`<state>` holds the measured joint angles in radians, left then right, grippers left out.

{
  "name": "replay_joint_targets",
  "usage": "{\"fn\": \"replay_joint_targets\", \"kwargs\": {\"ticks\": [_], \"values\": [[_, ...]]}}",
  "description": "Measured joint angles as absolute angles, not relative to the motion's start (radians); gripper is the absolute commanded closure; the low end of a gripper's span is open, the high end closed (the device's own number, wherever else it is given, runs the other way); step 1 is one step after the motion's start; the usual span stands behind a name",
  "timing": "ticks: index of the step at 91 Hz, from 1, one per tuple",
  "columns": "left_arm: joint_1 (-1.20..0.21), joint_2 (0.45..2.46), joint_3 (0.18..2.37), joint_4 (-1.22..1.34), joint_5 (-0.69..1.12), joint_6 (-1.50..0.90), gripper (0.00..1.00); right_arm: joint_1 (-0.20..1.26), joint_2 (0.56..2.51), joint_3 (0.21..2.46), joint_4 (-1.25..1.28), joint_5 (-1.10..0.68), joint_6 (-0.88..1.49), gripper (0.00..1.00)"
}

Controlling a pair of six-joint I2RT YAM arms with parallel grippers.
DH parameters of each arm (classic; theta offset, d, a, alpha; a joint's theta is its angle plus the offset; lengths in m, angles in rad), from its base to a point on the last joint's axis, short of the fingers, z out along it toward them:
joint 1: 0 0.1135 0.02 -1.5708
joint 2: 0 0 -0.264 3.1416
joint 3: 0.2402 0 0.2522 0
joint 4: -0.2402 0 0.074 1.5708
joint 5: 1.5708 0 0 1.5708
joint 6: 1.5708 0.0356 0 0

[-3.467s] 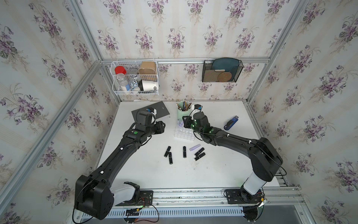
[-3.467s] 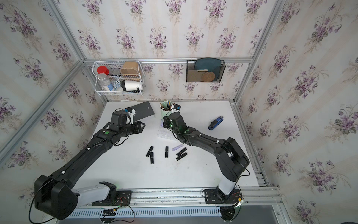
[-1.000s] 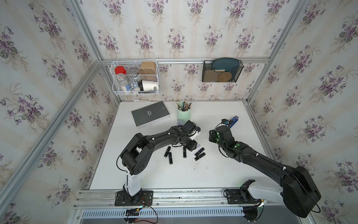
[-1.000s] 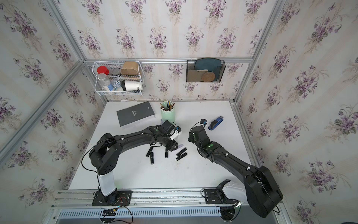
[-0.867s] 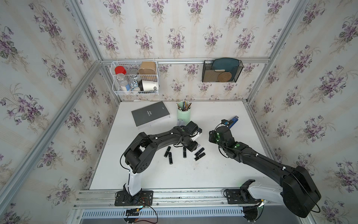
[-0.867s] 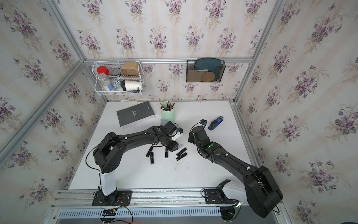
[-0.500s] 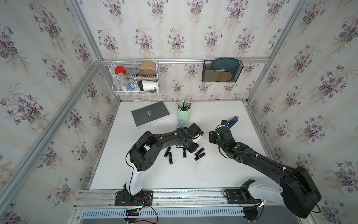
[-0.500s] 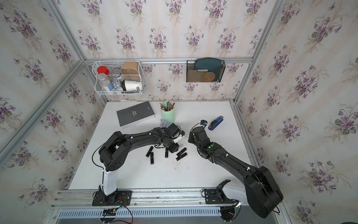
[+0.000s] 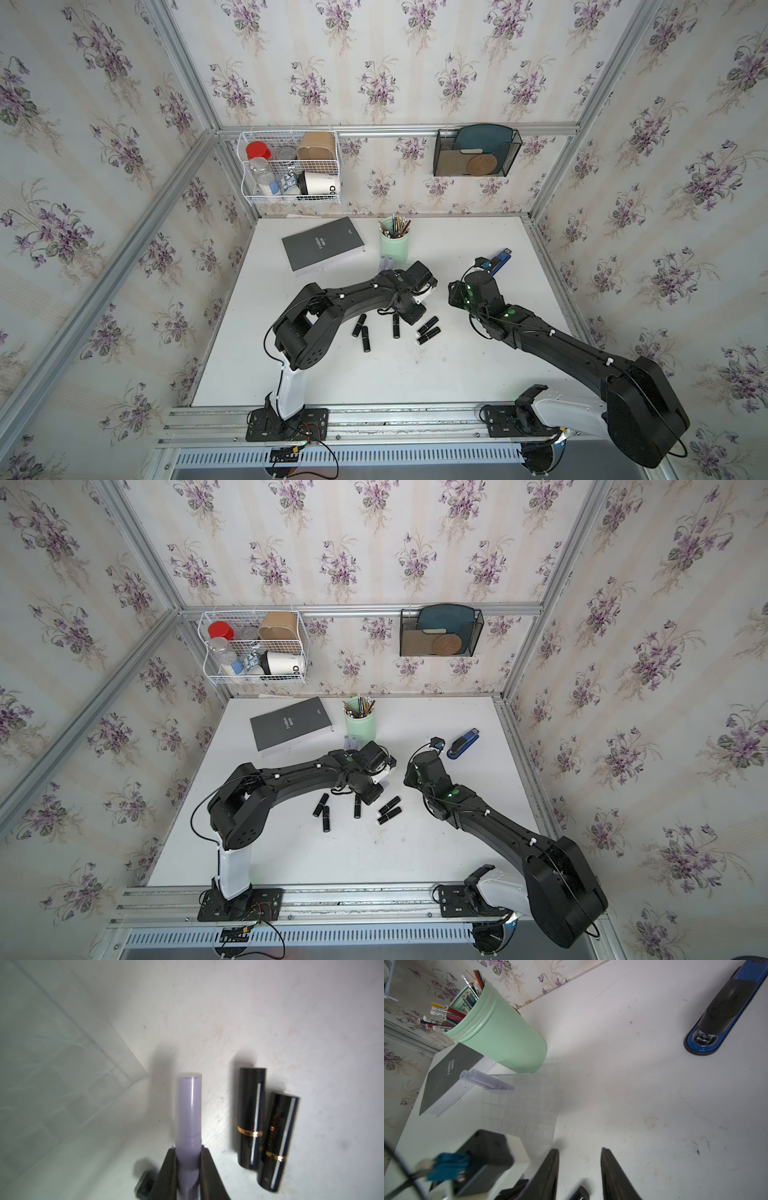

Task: Arrange the lipsticks in the organizer
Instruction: Pick up the lipstick at the center of the board.

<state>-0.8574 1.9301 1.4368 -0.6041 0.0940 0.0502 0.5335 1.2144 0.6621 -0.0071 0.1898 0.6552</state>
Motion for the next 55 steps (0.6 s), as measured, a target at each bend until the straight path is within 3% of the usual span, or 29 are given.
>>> {"fn": "replay_joint_targets", "kwargs": {"ticks": [12,21,35,55], "values": [[-0.833,1.755,1.382,-0.579,0.117,0.031,0.9,0.434,1.228,0.722,-0.036,0.017,0.709,0.45],[-0.779,1.621,1.244,-0.504,0.158,-0.01,0.91,0.425,1.243,0.746,-0.026,-0.183,0.759,0.42],[-0.739,1.459,1.056,-0.355,0.234,-0.072,0.92,0.424,1.269,0.773,0.008,-0.386,0.848,0.41],[-0.725,1.43,1.031,-0.24,0.302,-0.115,0.93,0.487,1.339,0.842,0.068,-0.495,0.894,0.45]]}}
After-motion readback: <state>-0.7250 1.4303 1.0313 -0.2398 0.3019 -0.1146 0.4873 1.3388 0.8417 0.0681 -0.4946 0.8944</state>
